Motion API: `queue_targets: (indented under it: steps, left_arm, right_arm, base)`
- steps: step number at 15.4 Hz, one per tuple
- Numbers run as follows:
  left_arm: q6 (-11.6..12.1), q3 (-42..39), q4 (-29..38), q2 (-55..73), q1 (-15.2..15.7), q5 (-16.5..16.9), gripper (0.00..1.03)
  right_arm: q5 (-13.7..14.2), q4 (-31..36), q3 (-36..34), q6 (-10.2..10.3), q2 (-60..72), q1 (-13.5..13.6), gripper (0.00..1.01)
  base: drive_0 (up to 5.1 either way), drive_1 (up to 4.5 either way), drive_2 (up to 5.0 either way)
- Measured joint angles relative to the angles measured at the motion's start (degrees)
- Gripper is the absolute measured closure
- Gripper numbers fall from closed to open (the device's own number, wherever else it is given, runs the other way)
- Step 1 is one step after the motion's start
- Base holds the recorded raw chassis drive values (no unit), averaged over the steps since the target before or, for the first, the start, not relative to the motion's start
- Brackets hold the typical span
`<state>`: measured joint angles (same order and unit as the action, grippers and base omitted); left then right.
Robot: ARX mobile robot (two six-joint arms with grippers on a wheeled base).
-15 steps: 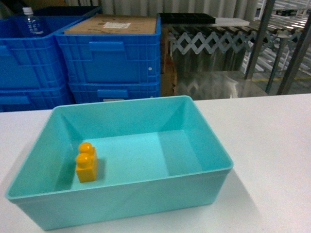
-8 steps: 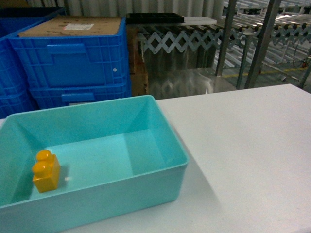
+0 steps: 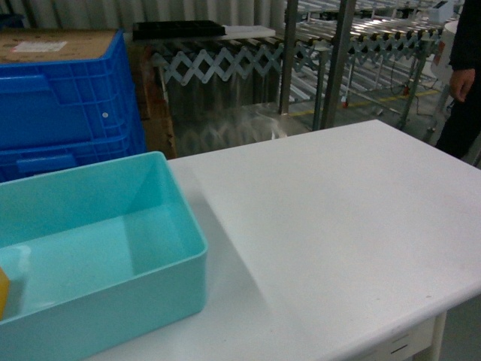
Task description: Pick red block from blue box to shelf
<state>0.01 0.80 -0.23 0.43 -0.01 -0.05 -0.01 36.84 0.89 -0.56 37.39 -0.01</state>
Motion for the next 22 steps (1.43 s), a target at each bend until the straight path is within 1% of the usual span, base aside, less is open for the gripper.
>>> queue_targets:
  steps: [22]
  left_arm:
    - [0.0, 0.0, 0.0, 0.0, 0.0, 0.0, 0.05]
  right_arm:
    - [0.0, 0.0, 0.0, 0.1, 0.0, 0.0, 0.73]
  base:
    - [-1.5, -1.54, -1.5]
